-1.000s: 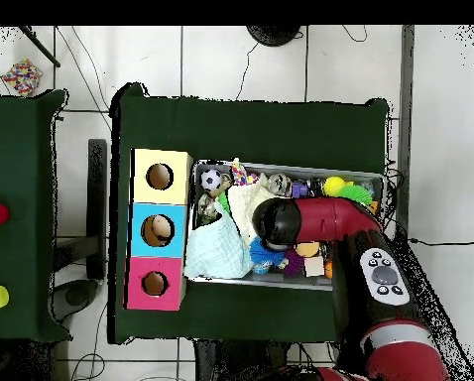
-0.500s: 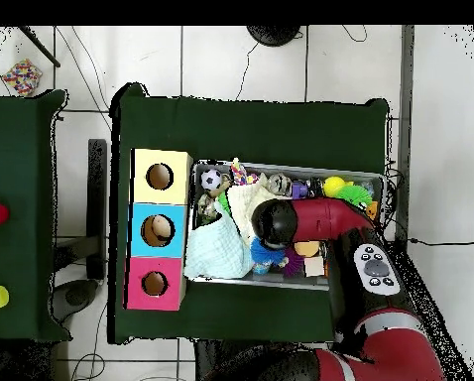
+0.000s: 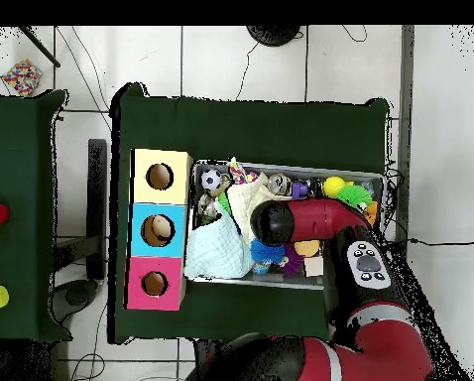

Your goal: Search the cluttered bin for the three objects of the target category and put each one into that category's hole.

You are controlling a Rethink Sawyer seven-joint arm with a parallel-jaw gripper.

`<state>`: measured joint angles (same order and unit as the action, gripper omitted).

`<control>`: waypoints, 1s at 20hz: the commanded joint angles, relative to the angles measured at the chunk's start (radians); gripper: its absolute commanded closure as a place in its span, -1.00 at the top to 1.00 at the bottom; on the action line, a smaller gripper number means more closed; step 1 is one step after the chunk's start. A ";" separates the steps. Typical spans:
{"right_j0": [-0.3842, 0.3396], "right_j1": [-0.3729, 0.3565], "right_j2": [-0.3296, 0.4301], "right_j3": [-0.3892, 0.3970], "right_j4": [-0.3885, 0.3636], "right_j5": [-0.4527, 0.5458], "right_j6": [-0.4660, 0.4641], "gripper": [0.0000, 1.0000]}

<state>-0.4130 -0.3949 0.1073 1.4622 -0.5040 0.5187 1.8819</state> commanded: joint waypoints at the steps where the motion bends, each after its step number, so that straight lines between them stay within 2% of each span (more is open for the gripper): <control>1: 0.016 0.103 -0.012 -0.078 -0.013 -0.141 0.136 1.00; 4: 0.024 0.082 -0.025 -0.066 0.000 -0.134 0.139 1.00; 7: 0.032 0.102 -0.029 -0.098 -0.009 -0.137 0.113 1.00; 10: 0.039 0.105 -0.042 -0.108 -0.006 -0.166 0.131 1.00; 12: 0.025 0.086 -0.030 -0.088 0.020 -0.191 0.152 1.00; 16: -0.067 0.048 0.078 0.000 0.064 -0.283 0.137 1.00; 20: -0.081 -0.033 0.101 0.067 0.098 -0.271 0.141 1.00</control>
<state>-0.4418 -0.3756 0.0898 1.4835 -0.4707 0.4024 1.8819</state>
